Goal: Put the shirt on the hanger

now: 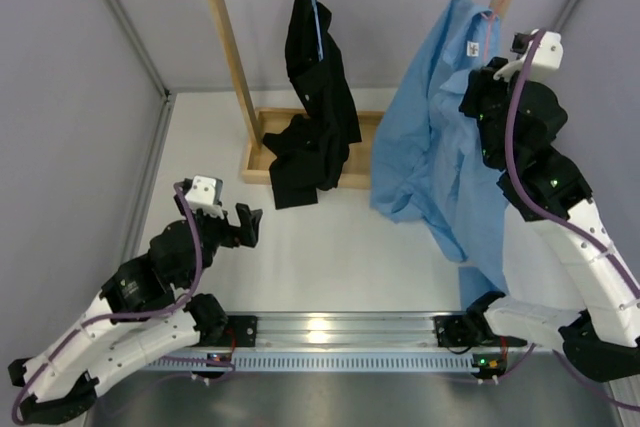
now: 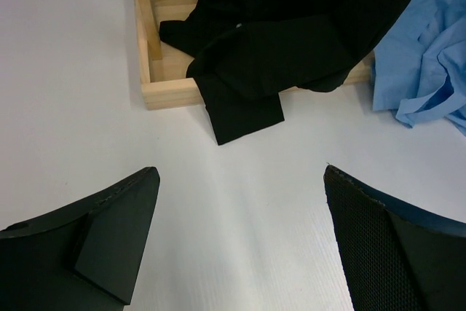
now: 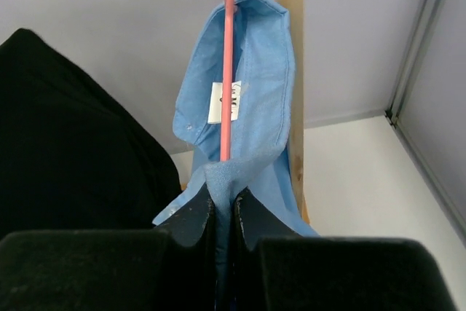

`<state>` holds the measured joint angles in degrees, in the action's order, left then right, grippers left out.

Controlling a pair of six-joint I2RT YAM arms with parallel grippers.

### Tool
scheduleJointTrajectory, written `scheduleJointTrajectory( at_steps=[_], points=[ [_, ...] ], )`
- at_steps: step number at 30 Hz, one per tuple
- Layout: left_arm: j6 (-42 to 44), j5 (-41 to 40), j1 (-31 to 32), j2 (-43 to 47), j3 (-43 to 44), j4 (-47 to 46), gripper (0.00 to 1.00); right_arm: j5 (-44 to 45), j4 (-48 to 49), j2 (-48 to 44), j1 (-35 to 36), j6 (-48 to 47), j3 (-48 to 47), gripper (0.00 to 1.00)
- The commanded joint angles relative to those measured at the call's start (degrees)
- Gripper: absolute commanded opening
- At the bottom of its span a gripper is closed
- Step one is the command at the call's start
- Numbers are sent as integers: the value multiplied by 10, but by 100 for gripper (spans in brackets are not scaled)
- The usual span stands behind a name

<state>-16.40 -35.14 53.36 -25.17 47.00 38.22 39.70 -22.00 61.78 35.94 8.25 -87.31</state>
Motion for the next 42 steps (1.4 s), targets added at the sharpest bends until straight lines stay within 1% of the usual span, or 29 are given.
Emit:
scheduleJointTrajectory(
  at_steps=[1,6,9,13,15,20,26,28,32,37,40,42],
  points=[
    [6,40,-31,-8,-7,-17,98,-79,85,6,-51,61,-23,0],
    [10,79,-56,-8,-10,-29,98,-121,120,36,-67,68,-39,0],
    [12,81,-59,-6,-10,-31,98,-144,122,62,-77,77,-61,0],
    [14,83,-63,6,-11,-31,98,-159,150,72,-78,95,-81,0],
    [15,86,-63,10,-11,-32,98,-166,169,68,-78,112,-67,0],
    [17,95,-64,23,-14,-38,98,-169,264,52,-78,135,-19,0],
    [22,109,-65,24,-15,-40,98,-167,310,50,-78,137,-3,0],
    [23,112,-65,25,-16,-41,98,-168,342,44,-78,145,15,0],
    [24,118,-65,25,-15,-42,98,-174,368,34,-79,153,28,0],
    [24,127,-65,25,-17,-45,98,-153,395,20,-79,173,48,0],
    [25,132,-65,24,-17,-46,98,-148,398,12,-84,190,46,0],
    [26,134,-65,22,-17,-46,98,-154,383,7,-91,213,36,0]
  ],
)
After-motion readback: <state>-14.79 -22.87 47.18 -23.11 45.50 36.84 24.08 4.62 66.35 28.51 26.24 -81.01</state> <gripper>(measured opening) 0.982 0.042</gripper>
